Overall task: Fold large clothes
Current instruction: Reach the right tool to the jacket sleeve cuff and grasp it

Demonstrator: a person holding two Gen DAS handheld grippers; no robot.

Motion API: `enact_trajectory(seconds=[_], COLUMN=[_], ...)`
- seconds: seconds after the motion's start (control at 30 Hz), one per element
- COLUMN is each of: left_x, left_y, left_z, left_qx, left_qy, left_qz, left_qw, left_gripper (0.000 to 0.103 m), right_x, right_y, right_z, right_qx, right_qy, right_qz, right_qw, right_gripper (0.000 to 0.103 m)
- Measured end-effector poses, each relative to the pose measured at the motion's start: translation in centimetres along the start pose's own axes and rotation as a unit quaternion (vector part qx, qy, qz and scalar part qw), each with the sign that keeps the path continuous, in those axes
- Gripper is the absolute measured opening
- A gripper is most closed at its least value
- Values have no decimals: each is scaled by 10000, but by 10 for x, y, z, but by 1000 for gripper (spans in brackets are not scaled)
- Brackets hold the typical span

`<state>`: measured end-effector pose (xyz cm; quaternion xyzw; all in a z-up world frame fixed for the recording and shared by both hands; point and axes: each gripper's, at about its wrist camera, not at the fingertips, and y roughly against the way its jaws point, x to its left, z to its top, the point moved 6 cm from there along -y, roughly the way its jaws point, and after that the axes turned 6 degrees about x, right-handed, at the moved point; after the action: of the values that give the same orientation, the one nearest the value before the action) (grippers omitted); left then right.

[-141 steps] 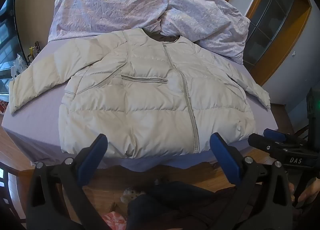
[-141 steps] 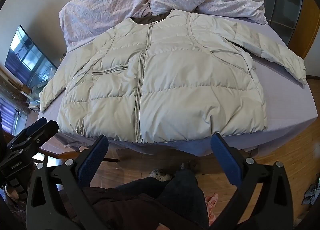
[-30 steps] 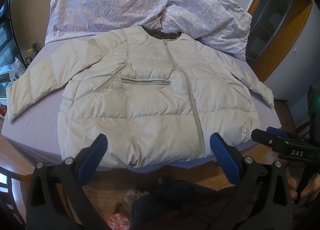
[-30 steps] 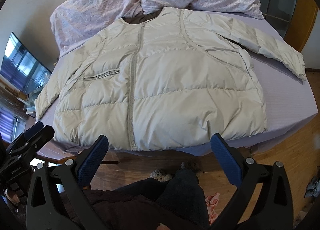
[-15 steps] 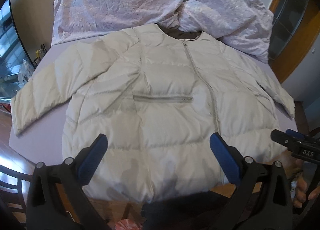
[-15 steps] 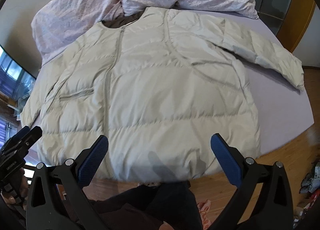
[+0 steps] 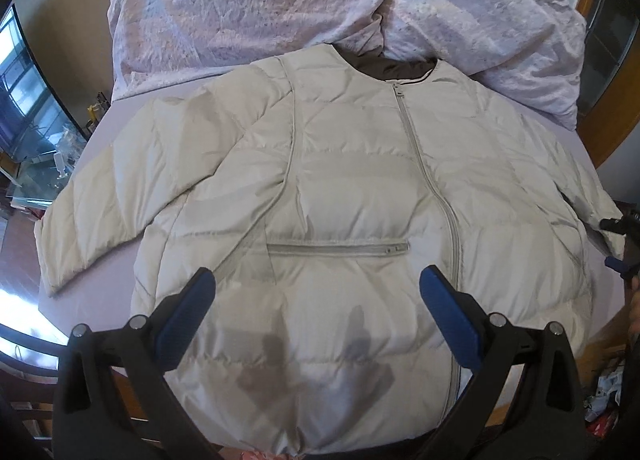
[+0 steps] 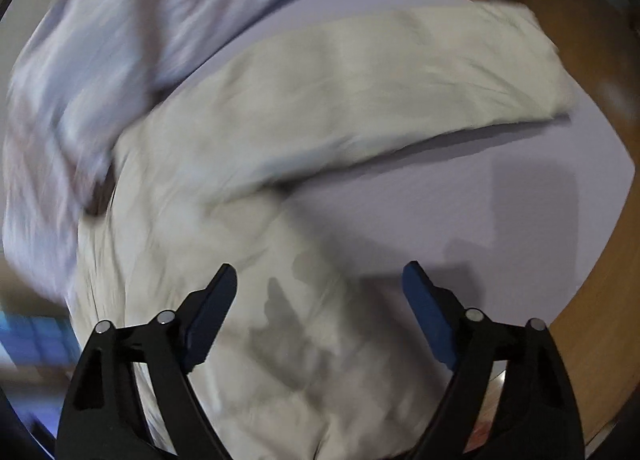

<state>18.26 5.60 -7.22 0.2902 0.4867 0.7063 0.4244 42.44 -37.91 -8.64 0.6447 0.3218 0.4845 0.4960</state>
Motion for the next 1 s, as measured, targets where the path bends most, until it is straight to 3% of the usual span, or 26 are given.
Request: enact_trajectory(seconds=[0.2, 0.33, 0.77, 0.9, 0.97, 1.0], left_x=[-8, -14, -17, -19, -20, -19], left_y=[-10, -15, -25, -27, -29, -30], left_z=[8, 10, 16, 17, 18, 18], left_qx=[117, 191, 337, 363, 379, 391], left_qy=[61, 65, 120, 111, 115, 120], left_qz=[88, 119, 233, 238, 232, 230], left_qw=[9999, 9997, 9991, 9990, 9989, 9989], left_gripper=[101, 101, 101, 101, 101, 101], right_x=[-57, -81, -107, -108, -109, -110], right_y=[-4, -7, -13, -9, -8, -7], right_z=[51, 68, 112, 117, 120, 121], right_qx=[-120, -130, -353, -514, -605, -655], right_qy=[-956, -1464, -1715, -1649, -1641, -1626], right_qz=[-102, -38, -492, -632, -697, -704], right_qw=[9953, 9891, 9833, 9829, 9821, 9820], right_gripper=[81, 81, 79, 68, 60, 51])
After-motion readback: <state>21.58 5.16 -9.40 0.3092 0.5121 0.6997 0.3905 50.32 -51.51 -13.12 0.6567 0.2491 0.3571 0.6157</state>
